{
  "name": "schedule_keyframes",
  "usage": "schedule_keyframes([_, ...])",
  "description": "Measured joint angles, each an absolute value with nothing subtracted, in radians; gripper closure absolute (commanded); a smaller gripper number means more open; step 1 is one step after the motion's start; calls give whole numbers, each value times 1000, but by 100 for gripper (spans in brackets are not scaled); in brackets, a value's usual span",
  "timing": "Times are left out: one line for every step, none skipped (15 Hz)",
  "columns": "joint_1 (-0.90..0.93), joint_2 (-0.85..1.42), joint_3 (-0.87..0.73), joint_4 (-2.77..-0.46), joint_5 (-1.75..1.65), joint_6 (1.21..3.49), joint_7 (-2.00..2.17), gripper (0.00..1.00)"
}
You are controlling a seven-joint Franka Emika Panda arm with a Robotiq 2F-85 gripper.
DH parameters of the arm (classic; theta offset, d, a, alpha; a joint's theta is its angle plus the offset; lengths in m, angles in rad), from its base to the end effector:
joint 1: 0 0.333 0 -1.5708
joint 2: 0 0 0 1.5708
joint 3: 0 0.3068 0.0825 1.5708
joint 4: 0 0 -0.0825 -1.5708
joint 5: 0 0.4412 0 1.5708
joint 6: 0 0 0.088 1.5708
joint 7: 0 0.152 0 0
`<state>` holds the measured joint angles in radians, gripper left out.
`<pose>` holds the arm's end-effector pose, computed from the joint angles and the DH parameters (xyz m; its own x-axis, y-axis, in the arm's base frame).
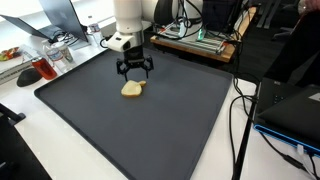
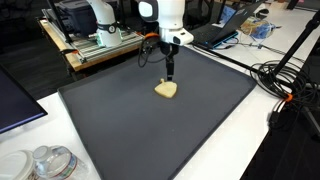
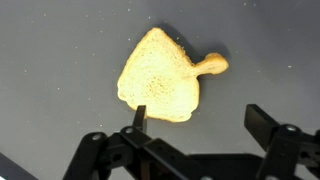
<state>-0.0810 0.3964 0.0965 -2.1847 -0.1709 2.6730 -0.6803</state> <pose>0.6007 0.0147 0.1122 0.6690 0.7423 0.0377 0.7366 -0.6689 0.0998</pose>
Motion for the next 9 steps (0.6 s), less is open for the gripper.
schedule_keyframes([-79, 416, 96, -2169, -173, 2673, -676, 0])
schedule_keyframes([-76, 434, 94, -2154, -176, 2673, -671, 0])
schedule_keyframes([-73, 452, 91, -2139, -179, 2673, -663, 0])
schedule_keyframes([-69, 468, 87, -2125, -182, 2673, -655, 0])
schedule_keyframes([-67, 482, 84, -2113, -185, 2673, -648, 0])
schedule_keyframes([-63, 496, 80, -2103, -187, 2673, -637, 0])
schedule_keyframes([-60, 508, 75, -2093, -191, 2673, -624, 0])
schedule_keyframes([-56, 519, 70, -2084, -194, 2673, -610, 0])
schedule_keyframes([-52, 529, 64, -2077, -199, 2673, -594, 0])
